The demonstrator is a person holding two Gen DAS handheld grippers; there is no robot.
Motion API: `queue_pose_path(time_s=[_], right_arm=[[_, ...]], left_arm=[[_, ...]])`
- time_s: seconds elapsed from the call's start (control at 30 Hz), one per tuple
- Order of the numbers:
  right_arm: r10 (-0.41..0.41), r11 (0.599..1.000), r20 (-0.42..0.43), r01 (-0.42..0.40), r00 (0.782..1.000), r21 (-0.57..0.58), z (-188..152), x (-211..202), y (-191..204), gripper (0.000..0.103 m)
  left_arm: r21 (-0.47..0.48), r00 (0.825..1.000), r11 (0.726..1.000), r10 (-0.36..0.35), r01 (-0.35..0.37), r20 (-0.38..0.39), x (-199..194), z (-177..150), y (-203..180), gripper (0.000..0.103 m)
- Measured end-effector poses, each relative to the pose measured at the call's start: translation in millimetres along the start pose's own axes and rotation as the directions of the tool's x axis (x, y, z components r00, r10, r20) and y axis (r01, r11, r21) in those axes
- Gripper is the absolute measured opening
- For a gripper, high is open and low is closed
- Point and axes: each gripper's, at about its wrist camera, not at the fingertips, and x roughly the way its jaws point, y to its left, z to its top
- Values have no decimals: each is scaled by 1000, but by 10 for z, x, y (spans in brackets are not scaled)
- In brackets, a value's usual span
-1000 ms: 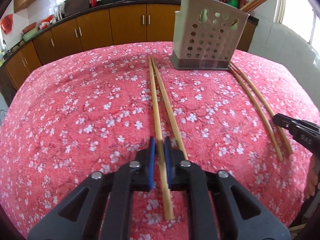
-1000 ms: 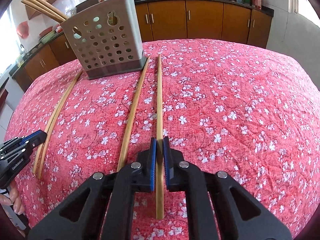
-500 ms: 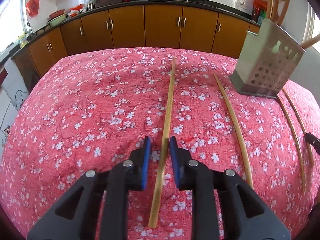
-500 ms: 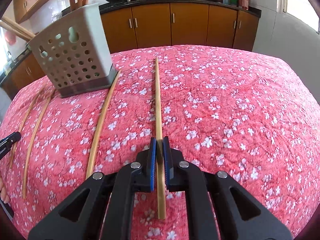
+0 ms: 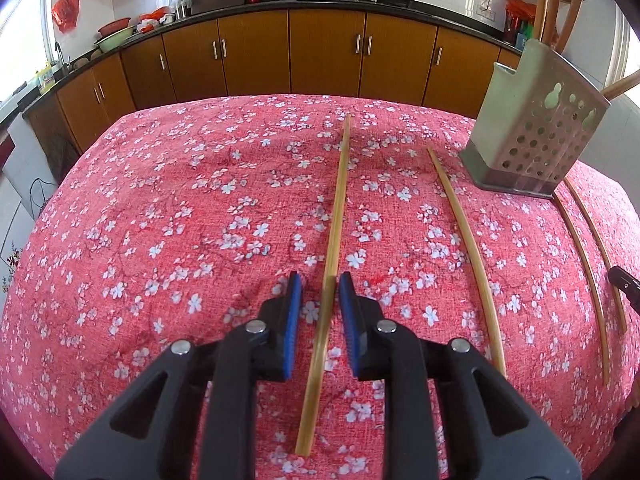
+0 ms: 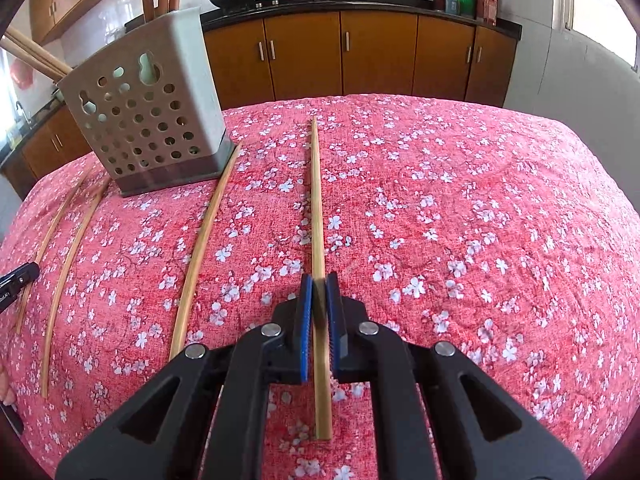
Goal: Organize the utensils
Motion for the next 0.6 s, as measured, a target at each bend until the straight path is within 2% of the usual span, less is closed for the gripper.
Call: queue_pose_path(time_s=[0.6], right_arm=[[-1,1000,0,1,1000,-1,-3,-4,-2,9]], left_arm=[[-1,1000,1000,1,-1,0,0,-3,-25,22]])
